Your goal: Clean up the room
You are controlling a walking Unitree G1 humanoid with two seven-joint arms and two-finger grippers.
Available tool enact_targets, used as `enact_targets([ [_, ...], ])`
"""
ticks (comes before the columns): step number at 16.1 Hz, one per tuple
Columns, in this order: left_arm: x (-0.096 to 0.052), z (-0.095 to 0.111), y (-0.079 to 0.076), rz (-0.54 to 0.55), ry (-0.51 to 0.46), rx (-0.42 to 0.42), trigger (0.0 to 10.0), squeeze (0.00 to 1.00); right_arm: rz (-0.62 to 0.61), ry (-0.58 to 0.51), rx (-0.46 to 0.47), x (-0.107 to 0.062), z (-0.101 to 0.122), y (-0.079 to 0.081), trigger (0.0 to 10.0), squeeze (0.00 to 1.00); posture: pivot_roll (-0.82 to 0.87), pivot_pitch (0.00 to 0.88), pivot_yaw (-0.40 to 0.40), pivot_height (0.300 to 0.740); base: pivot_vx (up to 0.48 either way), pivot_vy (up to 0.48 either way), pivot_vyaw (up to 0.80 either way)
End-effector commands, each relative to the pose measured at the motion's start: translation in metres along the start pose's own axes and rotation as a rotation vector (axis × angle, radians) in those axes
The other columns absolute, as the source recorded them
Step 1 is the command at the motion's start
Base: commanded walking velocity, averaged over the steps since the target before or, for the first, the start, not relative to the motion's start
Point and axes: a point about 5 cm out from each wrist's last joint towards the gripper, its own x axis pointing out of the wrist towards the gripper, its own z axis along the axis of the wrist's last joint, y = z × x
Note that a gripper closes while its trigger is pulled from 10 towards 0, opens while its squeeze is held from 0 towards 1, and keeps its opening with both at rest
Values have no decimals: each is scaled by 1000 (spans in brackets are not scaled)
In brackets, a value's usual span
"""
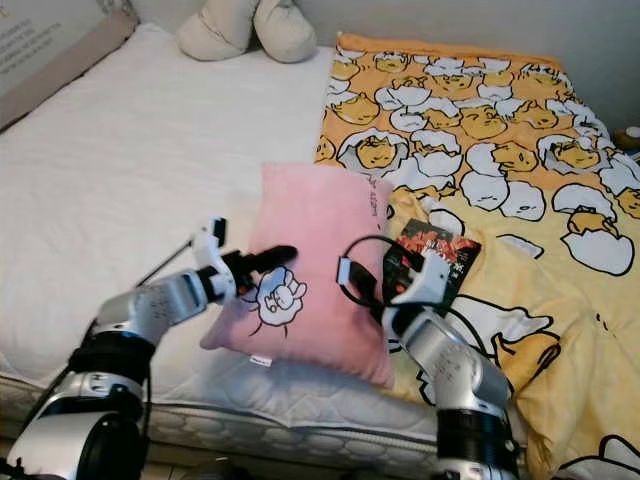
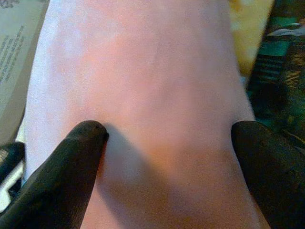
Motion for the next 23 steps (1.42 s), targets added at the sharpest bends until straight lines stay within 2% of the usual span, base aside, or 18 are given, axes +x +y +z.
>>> enact_targets([
  [1, 7, -7, -6, -27, 49, 4, 10000, 0, 8, 6, 0, 4, 0, 3, 10000, 0, -6, 0, -3, 719, 0, 0, 0],
  [2, 9, -12, -7, -23, 68, 9, 10000, 0, 11, 15, 2, 6, -2, 5, 10000, 0, -8, 0, -3, 719, 0, 0, 0],
  [3, 11, -17, -11, -45, 83, 2, 5569, 0, 12, 33, 3, 9, -6, 7, 6431, 0, -6, 0, -4, 719, 0, 0, 0],
  [4, 13, -20, -14, -61, 92, 5, 0, 0, 4, 49, 4, 10, -9, 6, 0, 0, -4, 0, -6, 719, 0, 0, 0],
  [8, 16, -16, -12, -50, 61, 15, 0, 0, 1, 59, 28, 11, -11, 4, 0, 0, -10, 0, -8, 719, 0, 0, 0],
  [10, 14, -10, -10, -47, 33, 19, 0, 0, 1, 55, 39, 10, -10, 2, 0, 0, -11, 0, -8, 719, 0, 0, 0],
  [13, 4, 5, 0, -34, -66, 19, 0, 0, 2, 54, 51, 3, -14, -2, 0, 0, -9, 0, -6, 719, 0, 0, 0],
  [17, -1, 9, 6, -18, -129, 9, 0, 0, -5, 58, 57, 0, -19, -4, 0, 0, -12, 0, -2, 719, 0, 0, 0],
  [19, 0, 9, 4, -39, -162, 0, 0, 0, -11, 53, 58, -1, -23, -5, 0, 0, -16, 0, -2, 719, 0, 0, 0],
  [23, 2, 7, 3, -20, -206, 25, 0, 0, -2, 31, 12, -2, -26, 0, 0, 0, -17, 0, -5, 719, 0, 0, 0],
])
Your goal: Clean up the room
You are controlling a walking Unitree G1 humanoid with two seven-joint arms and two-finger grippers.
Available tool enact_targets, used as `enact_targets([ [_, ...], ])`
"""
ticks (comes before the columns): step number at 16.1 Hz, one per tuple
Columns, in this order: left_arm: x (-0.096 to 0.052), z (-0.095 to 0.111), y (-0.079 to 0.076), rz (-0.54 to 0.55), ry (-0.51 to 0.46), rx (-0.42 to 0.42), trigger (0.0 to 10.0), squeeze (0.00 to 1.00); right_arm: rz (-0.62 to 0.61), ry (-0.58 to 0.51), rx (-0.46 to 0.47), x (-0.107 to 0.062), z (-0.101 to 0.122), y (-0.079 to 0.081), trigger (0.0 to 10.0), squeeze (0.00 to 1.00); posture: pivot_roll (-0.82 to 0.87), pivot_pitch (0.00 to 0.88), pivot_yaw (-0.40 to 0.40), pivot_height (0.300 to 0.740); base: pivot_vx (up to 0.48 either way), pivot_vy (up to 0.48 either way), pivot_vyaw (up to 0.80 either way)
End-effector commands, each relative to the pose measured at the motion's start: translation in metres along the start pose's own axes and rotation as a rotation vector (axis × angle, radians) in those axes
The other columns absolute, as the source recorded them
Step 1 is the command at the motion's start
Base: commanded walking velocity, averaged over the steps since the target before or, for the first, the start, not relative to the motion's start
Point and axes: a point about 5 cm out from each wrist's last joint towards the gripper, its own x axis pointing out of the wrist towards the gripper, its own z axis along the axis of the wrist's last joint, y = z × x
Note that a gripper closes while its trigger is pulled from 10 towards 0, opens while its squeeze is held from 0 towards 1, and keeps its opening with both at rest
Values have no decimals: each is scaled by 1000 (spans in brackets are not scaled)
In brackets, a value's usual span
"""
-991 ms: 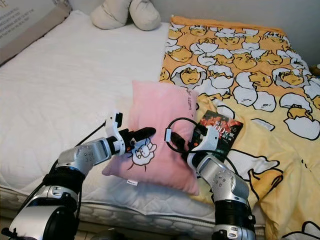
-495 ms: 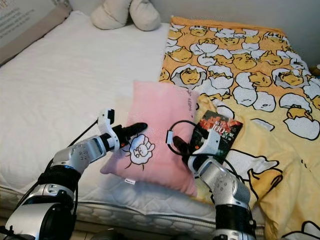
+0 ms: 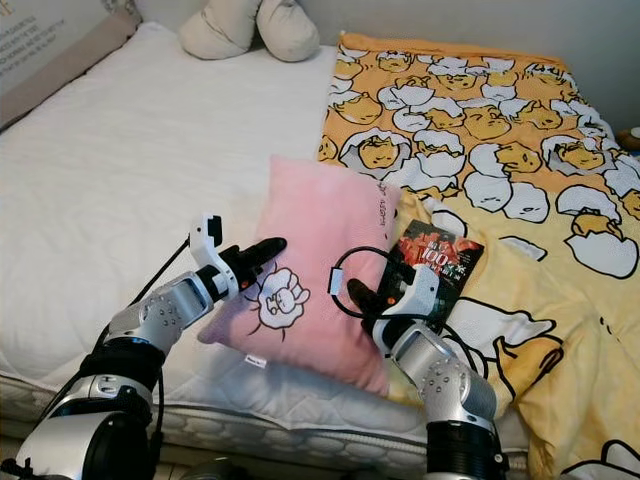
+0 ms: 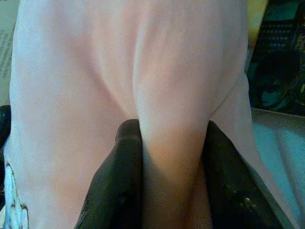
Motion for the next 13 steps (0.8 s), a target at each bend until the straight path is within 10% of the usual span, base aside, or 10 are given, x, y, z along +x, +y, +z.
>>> enact_targets([
  [1, 1, 4, -3, -3, -26, 21, 0, 0, 6, 12, -30, -1, -4, 2, 0, 0, -16, 0, -5, 719, 0, 0, 0],
  [5, 0, 15, -4, 13, -100, 67, 0, 0, -2, -56, -133, -1, 6, 6, 0, 0, -11, 0, -7, 719, 0, 0, 0],
  [7, -2, 36, -16, 7, -186, 182, 0, 0, 30, -147, -348, -1, 24, 23, 0, 0, -12, 0, -5, 719, 0, 0, 0],
  [13, -18, 91, -53, -29, -404, 411, 0, 0, 26, -376, -500, -7, 64, 44, 0, 0, -1, 0, -8, 719, 0, 0, 0],
])
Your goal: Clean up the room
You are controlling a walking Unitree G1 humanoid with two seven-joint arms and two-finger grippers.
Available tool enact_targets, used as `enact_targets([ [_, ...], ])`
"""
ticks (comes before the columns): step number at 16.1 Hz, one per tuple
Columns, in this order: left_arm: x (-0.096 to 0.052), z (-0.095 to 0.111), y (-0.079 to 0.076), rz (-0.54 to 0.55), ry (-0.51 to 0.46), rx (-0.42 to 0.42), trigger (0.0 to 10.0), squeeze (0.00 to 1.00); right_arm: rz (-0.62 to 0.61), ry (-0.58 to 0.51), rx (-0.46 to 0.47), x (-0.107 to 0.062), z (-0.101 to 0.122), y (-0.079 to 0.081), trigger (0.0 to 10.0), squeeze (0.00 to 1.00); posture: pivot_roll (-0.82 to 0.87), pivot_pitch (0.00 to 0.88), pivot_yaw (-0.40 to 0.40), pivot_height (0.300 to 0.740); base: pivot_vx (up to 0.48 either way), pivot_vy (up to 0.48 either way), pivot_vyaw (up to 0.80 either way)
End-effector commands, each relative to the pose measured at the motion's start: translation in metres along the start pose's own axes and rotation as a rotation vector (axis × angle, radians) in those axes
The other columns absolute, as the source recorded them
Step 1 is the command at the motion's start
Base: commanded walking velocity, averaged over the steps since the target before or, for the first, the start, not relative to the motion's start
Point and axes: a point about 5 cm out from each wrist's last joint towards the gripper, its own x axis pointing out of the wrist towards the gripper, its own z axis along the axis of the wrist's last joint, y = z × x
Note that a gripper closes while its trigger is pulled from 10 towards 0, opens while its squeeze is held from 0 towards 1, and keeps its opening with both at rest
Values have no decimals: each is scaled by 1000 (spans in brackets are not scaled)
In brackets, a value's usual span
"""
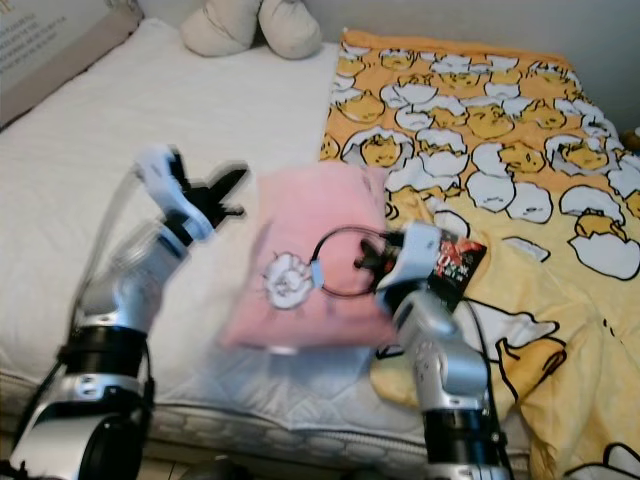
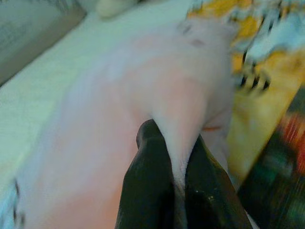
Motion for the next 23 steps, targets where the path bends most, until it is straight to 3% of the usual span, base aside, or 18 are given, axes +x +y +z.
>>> enact_targets([
  [1, 5, 11, -9, -25, -32, 27, 0, 0, -17, -97, -23, -1, 19, -3, 0, 0, 1, 0, -10, 719, 0, 0, 0],
  [4, 3, 10, -10, -4, 10, 55, 0, 0, -21, -103, -29, -1, 16, -4, 0, 0, 2, 0, -12, 719, 0, 0, 0],
  [5, 1, 4, -6, 28, 59, 80, 627, 0, -27, -98, -23, -2, 14, -4, 0, 0, 1, 0, -11, 719, 0, 0, 0],
  [6, -5, -9, 1, 83, 157, 112, 10000, 0, -54, -81, -22, -6, 3, -7, 0, 0, 1, 0, -11, 719, 0, 0, 0],
  [10, -9, -10, 2, 109, 177, 60, 10000, 0, -198, -20, 64, -20, -23, -23, 0, 0, -1, 0, -4, 719, 0, 0, 0],
  [11, -9, -8, 1, 115, 184, 23, 10000, 1000, -244, -4, 93, -25, -31, -26, 0, 0, -4, 0, -1, 719, 0, 0, 0],
  [13, -9, -11, -1, 123, 245, -67, 10000, 1000, -289, 24, 129, -32, -42, -23, 0, 0, -10, 0, 4, 719, 0, 0, 0],
  [14, -8, -12, -4, 112, 282, -73, 10000, 1000, -292, 35, 149, -31, -45, -20, 0, 0, -13, 0, 7, 719, 0, 0, 0],
  [17, -6, -15, -13, 48, 391, -3, 10000, 1000, -291, 43, 170, -29, -47, -15, 0, 0, -11, 0, 8, 719, 0, 0, 0],
  [19, -9, -15, -16, -3, 430, 152, 10000, 1000, -306, 57, 197, -29, -51, -15, 0, 0, -9, 0, 4, 719, 0, 0, 0],
  [20, -8, -6, -21, -41, 389, 313, 10000, 1000, -309, 55, 191, -29, -51, -14, 0, 0, -9, 0, 4, 719, 0, 0, 0],
  [21, -8, -3, -22, -51, 370, 379, 10000, 1000, -314, 53, 193, -28, -51, -14, 0, 0, -6, 0, 3, 719, 0, 0, 0],
  [23, -6, 16, -33, -89, 260, 619, 10000, 1000, -328, 46, 187, -28, -52, -12, 0, 0, -5, 0, 3, 719, 0, 0, 0],
])
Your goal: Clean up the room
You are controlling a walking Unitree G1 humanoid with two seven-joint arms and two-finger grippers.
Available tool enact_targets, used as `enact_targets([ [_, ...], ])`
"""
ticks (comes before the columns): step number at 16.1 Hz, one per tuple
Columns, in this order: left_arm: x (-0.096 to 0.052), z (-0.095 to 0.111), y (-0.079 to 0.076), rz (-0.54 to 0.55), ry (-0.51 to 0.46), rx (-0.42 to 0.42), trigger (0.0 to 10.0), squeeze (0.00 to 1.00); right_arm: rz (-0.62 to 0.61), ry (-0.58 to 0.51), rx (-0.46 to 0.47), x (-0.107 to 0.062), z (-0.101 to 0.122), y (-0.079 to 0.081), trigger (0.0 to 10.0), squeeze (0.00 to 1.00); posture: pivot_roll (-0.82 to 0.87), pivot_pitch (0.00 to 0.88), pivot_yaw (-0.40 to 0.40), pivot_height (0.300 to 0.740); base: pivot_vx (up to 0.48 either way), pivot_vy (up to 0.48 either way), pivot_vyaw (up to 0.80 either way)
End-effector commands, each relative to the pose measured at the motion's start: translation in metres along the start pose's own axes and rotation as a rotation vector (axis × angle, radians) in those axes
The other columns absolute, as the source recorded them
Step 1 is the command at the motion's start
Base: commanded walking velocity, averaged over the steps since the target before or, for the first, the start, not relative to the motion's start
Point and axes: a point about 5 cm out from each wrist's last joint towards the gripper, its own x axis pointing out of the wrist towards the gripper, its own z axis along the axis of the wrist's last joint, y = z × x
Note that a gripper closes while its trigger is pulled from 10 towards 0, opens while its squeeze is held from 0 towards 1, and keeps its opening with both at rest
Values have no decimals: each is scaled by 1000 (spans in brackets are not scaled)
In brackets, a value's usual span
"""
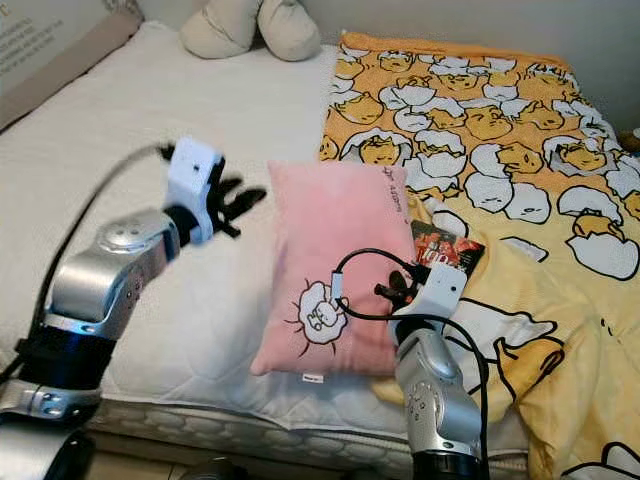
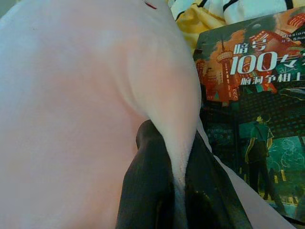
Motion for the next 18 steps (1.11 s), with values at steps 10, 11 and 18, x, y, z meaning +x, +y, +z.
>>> enact_targets([
  [10, -34, -15, -9, 44, -34, -387, 10000, 1000, -32, -12, -22, -1, -7, -3, 0, 0, 27, 0, -3, 719, 0, 0, 0],
  [11, -35, -27, -13, 62, 1, -502, 10000, 1000, -32, -11, -24, -1, -7, -2, 0, 0, 27, 0, -3, 719, 0, 0, 0],
  [18, -25, -68, -19, 52, 170, -811, 10000, 1000, -17, -19, -29, 0, -6, 0, 0, 0, 12, 0, -16, 719, 0, 0, 0],
])
